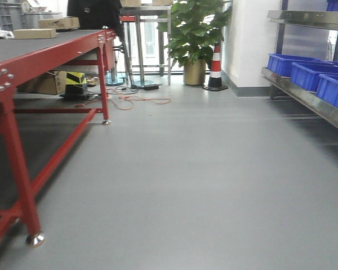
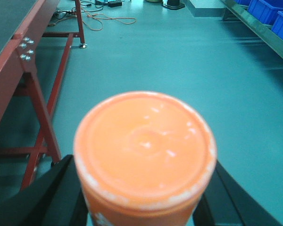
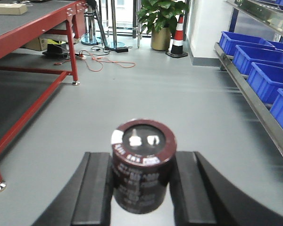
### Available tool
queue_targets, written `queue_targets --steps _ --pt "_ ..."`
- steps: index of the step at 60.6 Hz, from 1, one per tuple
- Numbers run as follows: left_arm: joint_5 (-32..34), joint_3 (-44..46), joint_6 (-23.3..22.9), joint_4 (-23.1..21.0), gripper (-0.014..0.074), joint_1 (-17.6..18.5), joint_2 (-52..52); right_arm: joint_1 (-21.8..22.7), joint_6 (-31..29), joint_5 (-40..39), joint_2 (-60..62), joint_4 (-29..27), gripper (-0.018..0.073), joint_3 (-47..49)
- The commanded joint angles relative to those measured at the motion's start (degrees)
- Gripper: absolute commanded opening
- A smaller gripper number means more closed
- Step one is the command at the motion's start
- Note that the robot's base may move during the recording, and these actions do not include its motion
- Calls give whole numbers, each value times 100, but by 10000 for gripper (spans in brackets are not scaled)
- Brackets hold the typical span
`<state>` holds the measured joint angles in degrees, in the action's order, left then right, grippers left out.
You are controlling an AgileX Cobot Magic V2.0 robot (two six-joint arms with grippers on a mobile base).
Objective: Place cylindrical capacitor in blue bin on shelf
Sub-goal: 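Drive the base away from the table toward the blue-bin shelf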
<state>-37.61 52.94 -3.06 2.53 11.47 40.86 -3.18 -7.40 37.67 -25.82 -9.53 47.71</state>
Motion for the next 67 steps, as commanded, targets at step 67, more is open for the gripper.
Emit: queue_targets --steps 67 --pt "110 39 -4 3 -111 42 0 -18 1 -167 22 27 -162 13"
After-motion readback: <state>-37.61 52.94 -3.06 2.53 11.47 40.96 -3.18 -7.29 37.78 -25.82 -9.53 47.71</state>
